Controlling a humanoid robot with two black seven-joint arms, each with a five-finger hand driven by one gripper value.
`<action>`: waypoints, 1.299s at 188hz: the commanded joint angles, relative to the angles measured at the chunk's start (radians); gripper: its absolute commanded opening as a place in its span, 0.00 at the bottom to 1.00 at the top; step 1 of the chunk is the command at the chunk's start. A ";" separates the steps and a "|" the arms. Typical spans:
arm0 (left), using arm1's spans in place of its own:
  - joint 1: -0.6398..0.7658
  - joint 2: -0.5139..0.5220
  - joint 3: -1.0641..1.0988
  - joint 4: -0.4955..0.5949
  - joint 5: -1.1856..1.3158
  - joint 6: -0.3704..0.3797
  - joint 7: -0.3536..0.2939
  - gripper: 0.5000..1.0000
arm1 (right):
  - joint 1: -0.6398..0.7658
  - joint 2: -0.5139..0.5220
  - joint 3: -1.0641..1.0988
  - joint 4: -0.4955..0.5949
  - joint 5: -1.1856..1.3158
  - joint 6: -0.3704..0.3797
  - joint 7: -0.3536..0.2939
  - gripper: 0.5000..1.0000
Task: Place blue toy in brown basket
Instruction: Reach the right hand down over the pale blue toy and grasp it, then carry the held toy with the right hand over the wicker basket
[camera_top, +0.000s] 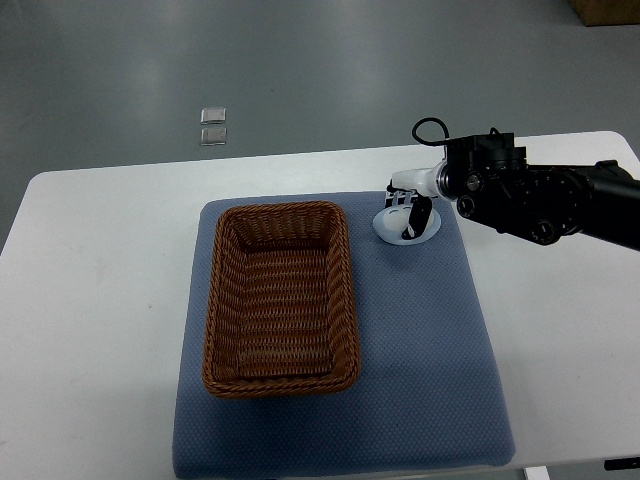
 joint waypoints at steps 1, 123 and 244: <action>0.000 0.000 0.000 0.001 0.000 0.000 0.000 1.00 | 0.001 -0.007 0.003 0.005 -0.016 0.001 0.006 0.00; 0.002 0.000 -0.002 0.004 -0.002 0.000 0.000 1.00 | 0.244 -0.034 0.114 0.301 0.294 0.109 0.052 0.00; 0.003 0.000 -0.002 0.003 0.000 0.000 0.000 1.00 | 0.098 0.223 -0.015 0.175 0.193 -0.035 0.057 0.00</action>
